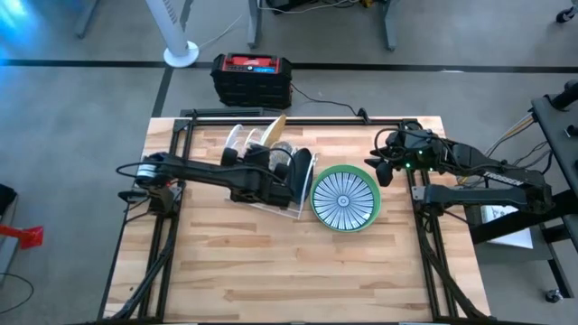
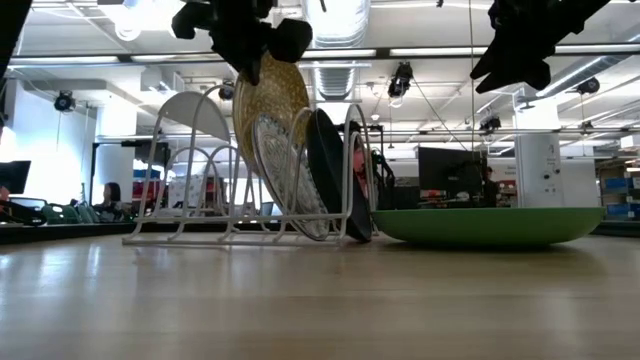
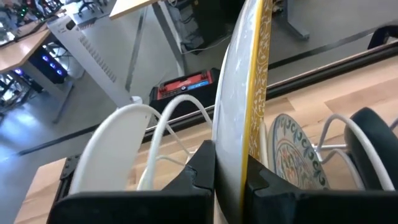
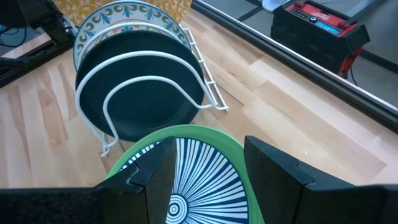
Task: Sort dishes
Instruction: Put the yellow plate in the dish rack
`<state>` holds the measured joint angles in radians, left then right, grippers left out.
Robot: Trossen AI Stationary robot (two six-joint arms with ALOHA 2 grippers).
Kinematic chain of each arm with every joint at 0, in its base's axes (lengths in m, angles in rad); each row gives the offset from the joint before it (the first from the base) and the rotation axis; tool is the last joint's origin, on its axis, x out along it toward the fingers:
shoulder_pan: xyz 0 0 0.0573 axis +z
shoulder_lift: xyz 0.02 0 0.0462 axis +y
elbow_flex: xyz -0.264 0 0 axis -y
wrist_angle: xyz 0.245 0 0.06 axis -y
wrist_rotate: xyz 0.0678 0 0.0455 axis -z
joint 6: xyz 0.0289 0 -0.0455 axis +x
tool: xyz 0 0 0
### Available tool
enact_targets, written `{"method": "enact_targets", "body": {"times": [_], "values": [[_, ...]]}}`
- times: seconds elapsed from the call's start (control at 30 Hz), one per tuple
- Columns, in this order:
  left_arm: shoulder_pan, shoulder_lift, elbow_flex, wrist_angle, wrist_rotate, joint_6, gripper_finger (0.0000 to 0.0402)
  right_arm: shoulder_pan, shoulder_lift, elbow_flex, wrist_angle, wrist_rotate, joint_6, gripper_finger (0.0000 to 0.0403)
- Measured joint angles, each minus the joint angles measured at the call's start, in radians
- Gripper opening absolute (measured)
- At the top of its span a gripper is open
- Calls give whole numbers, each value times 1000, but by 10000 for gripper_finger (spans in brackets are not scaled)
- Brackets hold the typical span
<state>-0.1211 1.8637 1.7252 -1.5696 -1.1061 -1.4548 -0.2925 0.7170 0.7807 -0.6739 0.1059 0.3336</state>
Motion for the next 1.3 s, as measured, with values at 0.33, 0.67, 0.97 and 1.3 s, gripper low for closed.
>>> {"method": "enact_targets", "body": {"times": [0.33,0.67,0.97,1.3], "values": [[-31,11,-61,2,0,-121,5,0,0,-7,1,0,0,181],[-47,11,-116,3,3,-189,6,0,15,-14,5,0,6,181],[-84,11,-167,3,33,-274,6,0,33,-19,13,0,7,181],[-109,11,-235,5,73,-392,7,0,37,-29,29,0,7,181]]}}
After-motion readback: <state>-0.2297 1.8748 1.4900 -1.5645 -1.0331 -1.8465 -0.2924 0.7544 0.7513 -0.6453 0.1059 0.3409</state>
